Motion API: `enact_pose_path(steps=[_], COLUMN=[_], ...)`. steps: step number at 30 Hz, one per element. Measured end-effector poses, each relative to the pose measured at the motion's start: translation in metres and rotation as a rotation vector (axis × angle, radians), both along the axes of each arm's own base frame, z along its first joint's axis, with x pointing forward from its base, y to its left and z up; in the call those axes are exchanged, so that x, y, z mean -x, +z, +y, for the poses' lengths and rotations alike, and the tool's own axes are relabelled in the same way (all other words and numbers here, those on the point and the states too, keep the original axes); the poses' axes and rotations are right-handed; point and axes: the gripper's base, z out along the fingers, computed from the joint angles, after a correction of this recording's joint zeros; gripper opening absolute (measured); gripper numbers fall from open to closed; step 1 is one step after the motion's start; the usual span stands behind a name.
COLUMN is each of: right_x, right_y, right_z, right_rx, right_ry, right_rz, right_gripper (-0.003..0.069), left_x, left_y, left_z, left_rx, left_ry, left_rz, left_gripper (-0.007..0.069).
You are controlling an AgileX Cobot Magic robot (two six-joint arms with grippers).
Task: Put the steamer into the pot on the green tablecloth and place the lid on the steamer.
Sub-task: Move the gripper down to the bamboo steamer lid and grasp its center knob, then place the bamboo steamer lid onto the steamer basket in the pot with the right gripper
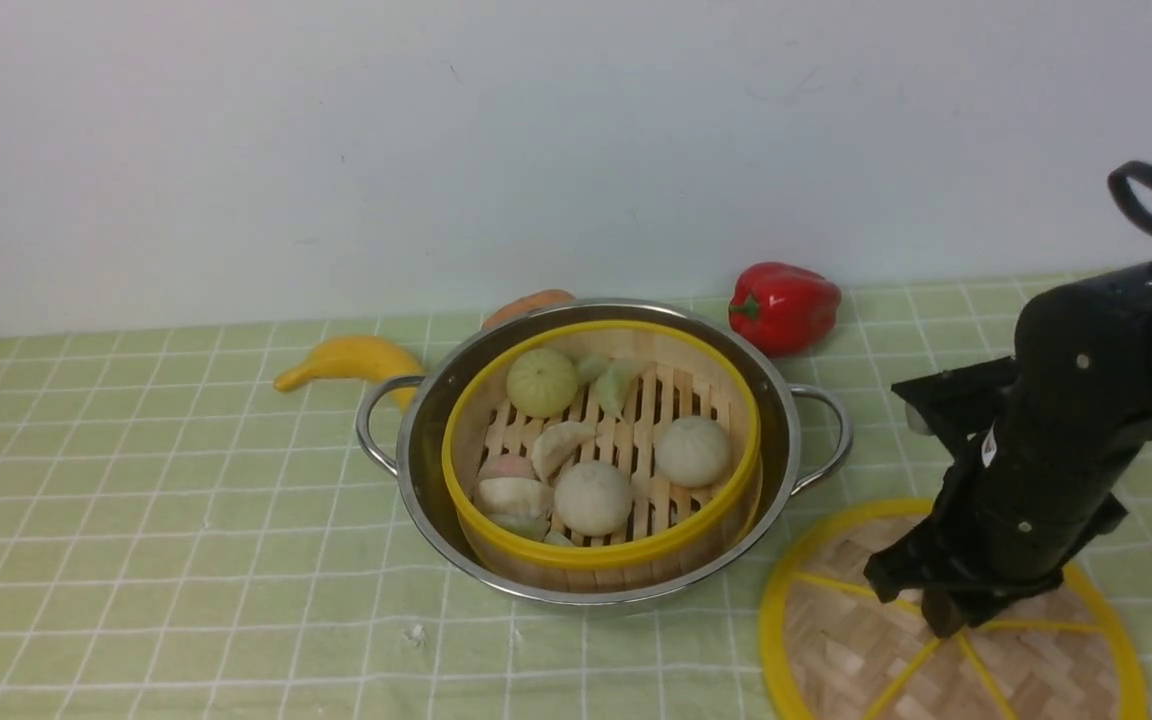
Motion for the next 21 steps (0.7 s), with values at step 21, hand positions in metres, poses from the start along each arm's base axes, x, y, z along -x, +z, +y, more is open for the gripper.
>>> enact_pose_path(steps=[21], right_x=[-0.069], right_y=[0.139], right_z=[0.070], right_rx=[-0.129], right_ry=[0.143], right_rz=[-0.323], right_gripper=[0.0146], left_x=[-0.001], left_y=[0.000], left_z=[0.004], left_rx=[-0.092], left_ry=[0.033], left_rz=[-0.025], left_gripper=[-0.0008])
